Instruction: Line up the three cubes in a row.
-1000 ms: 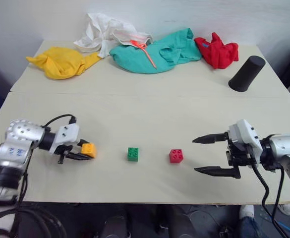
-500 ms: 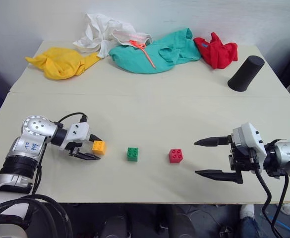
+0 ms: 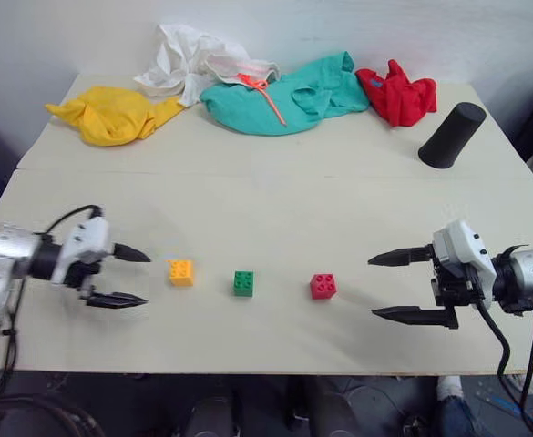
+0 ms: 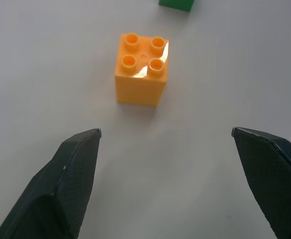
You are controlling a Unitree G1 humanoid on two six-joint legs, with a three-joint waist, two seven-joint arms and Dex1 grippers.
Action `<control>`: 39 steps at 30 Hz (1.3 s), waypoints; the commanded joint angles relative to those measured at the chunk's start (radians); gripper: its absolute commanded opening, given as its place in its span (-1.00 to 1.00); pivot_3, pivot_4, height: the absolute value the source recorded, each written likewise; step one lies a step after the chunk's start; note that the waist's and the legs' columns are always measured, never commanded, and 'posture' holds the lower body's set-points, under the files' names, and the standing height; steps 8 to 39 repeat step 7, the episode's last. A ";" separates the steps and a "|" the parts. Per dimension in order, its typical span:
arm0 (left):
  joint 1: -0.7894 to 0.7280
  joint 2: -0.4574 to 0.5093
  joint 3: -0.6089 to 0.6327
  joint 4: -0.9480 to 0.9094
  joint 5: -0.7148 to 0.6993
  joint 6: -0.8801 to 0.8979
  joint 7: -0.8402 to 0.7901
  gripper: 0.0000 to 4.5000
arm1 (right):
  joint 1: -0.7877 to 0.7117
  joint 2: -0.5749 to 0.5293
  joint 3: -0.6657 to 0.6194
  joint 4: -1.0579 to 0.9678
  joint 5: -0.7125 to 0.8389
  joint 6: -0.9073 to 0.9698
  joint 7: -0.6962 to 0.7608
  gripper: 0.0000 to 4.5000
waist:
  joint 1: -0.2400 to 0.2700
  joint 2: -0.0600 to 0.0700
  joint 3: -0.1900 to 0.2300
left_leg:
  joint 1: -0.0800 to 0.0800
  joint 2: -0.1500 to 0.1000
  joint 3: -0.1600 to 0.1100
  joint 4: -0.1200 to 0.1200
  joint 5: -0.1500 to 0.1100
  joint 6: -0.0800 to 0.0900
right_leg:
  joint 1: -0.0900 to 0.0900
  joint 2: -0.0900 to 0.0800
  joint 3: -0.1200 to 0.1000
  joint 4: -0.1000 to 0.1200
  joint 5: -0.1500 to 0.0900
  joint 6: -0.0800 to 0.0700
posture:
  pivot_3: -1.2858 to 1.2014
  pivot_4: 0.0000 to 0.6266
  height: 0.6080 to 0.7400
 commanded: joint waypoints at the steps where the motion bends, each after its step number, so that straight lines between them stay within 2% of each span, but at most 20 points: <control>1: 0.124 0.063 0.214 -0.206 -0.113 0.159 0.001 0.96 | -0.001 -0.045 -0.037 0.078 -0.013 -0.053 0.073 1.00 | 0.001 0.000 0.000 | 0.000 0.000 0.000 0.000 0.000 0.000 | 0.000 0.000 0.000 0.000 0.000 0.000 | 0.03 -0.52 1.00; 4: 0.238 0.078 0.382 -0.352 -0.183 0.293 0.004 0.96 | -0.025 -0.054 -0.031 0.142 -0.020 -0.081 0.111 1.00 | 0.001 0.000 0.000 | 0.000 0.000 -0.001 0.000 0.000 0.000 | 0.000 0.000 0.000 -0.001 0.000 0.000 | 0.03 -0.52 1.00; 7: 0.299 0.060 0.456 -0.429 -0.204 0.327 0.019 0.96 | -0.057 -0.043 -0.015 0.180 -0.023 -0.091 0.123 1.00 | 0.001 0.000 0.000 | 0.001 0.000 0.000 0.000 0.000 -0.001 | 0.000 0.000 0.000 -0.004 0.000 0.000 | 0.03 -0.52 1.00; 39: 0.299 0.060 0.456 -0.429 -0.204 0.327 0.019 0.96 | -0.057 -0.043 -0.015 0.180 -0.023 -0.091 0.123 1.00 | 0.001 0.000 0.000 | 0.001 0.000 0.000 0.000 0.000 -0.001 | 0.000 0.000 0.000 -0.004 0.000 0.000 | 0.03 -0.52 1.00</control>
